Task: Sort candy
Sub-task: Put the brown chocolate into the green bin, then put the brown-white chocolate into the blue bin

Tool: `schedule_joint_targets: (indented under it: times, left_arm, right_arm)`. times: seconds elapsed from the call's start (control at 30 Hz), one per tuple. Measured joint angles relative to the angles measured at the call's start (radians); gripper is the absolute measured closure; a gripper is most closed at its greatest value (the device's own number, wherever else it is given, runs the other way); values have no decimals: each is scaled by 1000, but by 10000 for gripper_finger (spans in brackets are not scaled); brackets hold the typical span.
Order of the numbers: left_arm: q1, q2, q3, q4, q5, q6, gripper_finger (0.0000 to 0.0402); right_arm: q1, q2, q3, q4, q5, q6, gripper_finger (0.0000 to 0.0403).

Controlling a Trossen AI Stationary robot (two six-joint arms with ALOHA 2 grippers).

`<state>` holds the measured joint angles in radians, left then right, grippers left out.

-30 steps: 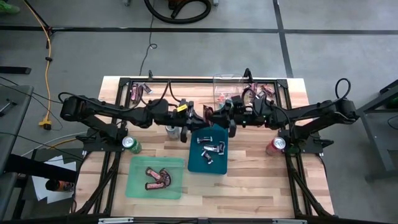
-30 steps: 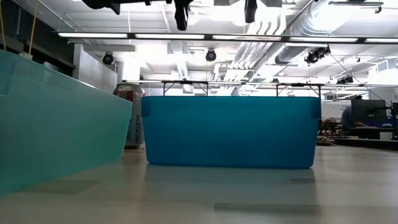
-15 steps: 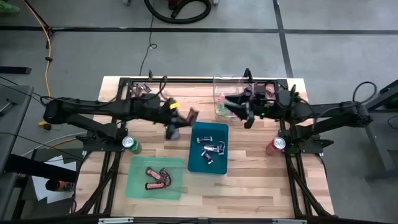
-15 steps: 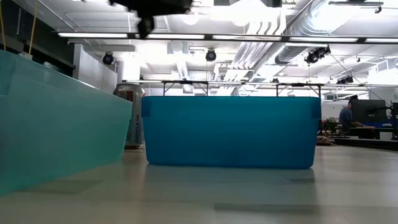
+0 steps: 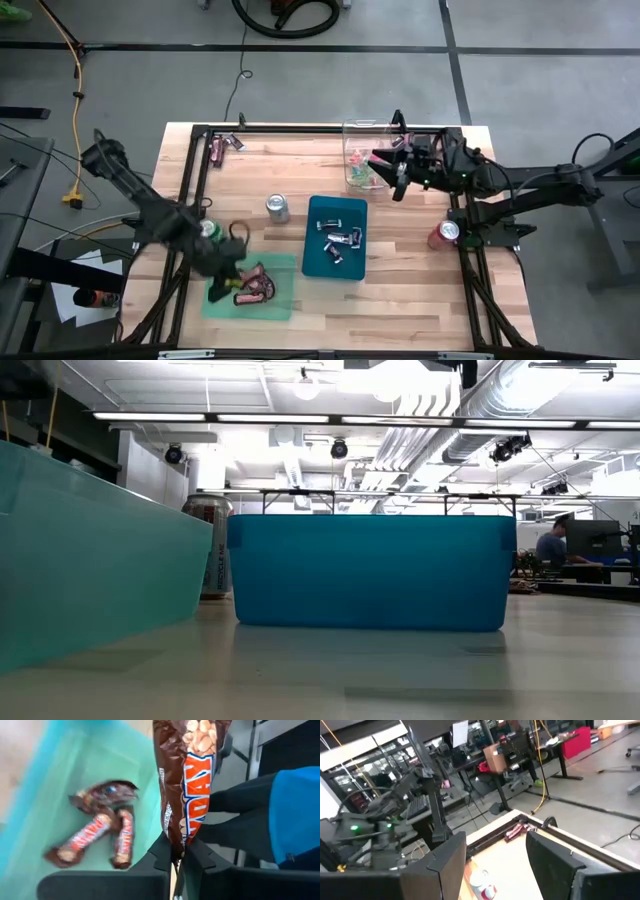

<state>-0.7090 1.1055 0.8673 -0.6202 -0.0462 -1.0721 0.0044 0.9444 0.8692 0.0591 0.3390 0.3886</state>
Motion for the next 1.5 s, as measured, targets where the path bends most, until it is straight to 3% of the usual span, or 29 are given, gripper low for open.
schedule_joint_targets:
  times: [0.07, 0.2, 0.43, 0.6, 0.7, 0.87, 0.97, 1.13, 1.27, 1.5]
  left_arm:
    - [-57, 48, -7, 16, -39, -53, 381]
    - [-74, 135, -8, -24, -15, -104, 340]
    - [3, 169, -8, -45, 76, -98, 236]
    - [84, 113, 2, -39, 157, 10, 179]
    - [155, 49, 29, -29, 95, 111, 167]
    - [307, -90, 45, 1, -149, 326, 165]
    - [424, -175, 46, 22, -233, 469, 165]
    - [619, -275, 46, 63, -176, 669, 165]
    - [727, -303, 46, 70, -147, 747, 165]
    - [792, -284, 46, 70, -143, 753, 165]
  right_arm:
    - [0, 1, -1, -23, 0, 12, 201]
    - [0, 4, 0, -27, 0, 44, 201]
    - [0, 4, 0, -26, -1, 65, 201]
    - [0, 4, 0, -27, -4, 109, 201]
    - [0, 4, 0, -37, -6, 140, 201]
    - [-39, 4, 5, -148, 53, 315, 201]
    - [-146, 17, 84, -387, 109, 407, 201]
    - [-396, 124, 297, -900, 174, 424, 201]
    - [-599, 245, 391, -1156, 174, 423, 201]
    - [-886, 466, 386, -1219, -88, 131, 201]
